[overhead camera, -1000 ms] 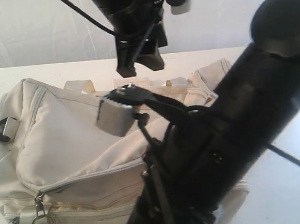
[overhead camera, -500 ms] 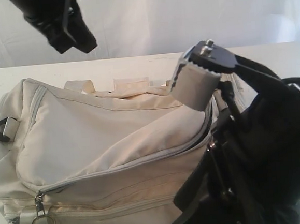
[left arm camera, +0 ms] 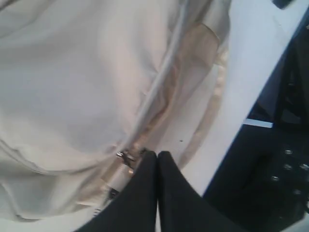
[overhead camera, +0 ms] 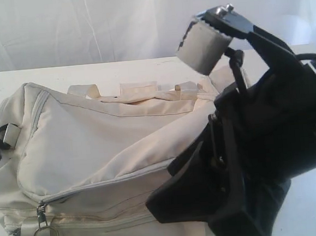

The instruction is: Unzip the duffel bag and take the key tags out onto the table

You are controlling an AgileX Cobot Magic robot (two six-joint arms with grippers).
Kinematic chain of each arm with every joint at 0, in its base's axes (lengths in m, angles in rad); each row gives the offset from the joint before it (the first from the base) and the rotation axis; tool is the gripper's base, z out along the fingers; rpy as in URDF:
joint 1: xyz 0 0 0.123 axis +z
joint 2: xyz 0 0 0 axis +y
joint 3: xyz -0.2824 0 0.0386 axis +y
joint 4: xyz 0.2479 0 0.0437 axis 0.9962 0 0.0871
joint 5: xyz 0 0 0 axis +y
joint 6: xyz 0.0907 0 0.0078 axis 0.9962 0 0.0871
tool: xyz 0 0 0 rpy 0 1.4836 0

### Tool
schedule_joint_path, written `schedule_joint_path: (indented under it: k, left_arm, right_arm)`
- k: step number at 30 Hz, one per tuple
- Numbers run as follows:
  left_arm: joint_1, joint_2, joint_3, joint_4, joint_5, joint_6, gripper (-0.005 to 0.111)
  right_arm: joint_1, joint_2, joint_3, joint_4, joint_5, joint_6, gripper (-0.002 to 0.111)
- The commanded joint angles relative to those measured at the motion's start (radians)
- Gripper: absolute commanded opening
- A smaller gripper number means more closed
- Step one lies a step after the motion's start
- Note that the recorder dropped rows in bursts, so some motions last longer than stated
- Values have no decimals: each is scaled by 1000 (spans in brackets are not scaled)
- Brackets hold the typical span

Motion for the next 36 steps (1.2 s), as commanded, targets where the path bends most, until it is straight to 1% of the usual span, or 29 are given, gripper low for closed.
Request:
schedule_joint_path:
  k: [1, 2, 8, 10, 12, 13, 15, 16, 17, 20, 29, 33, 36]
  left_arm:
    - [0, -128, 155, -98, 88, -42, 0]
    - [0, -145, 192, -109, 84, -44, 0]
    - [0, -167, 390, -120, -49, -44, 0]
    - [0, -167, 439, -124, -91, -44, 0]
    - [0, -167, 470, -147, -118, -44, 0]
    - [0, -167, 486, -165, -130, -44, 0]
    - [0, -167, 500, -173, -136, -44, 0]
    - [0, -167, 503, -176, -137, -44, 0]
    - [0, -167, 503, -176, -137, -44, 0]
    - [0, -167, 503, -176, -135, -44, 0]
    - [0, -168, 503, -164, -126, -44, 0]
    - [0, -168, 503, -154, -133, -42, 0]
    - [0, -168, 503, -128, -151, -11, 0]
  right_arm:
    - [-6, -5, 5, 6, -52, 0, 49]
    - [-6, -5, 5, 6, -69, -4, 49]
    - [-6, -5, 5, -3, -163, -58, 49]
    - [-6, -2, 5, -45, -204, -56, 45]
    - [-6, 13, 1, -133, -214, -56, 38]
    - [-6, 20, -5, -194, -213, -56, 32]
    - [-6, 41, -25, -328, -168, -56, 17]
    - [-6, 54, -39, -405, -136, -56, 5]
    - [-6, 67, -52, -473, -111, -35, 1]
    - [-3, 81, -69, -530, -119, 23, 0]
    - [67, 81, -31, -495, -180, -7, 0]
    - [102, 71, -31, -495, -144, -7, 0]
    - [124, 49, -31, -495, -132, -7, 0]
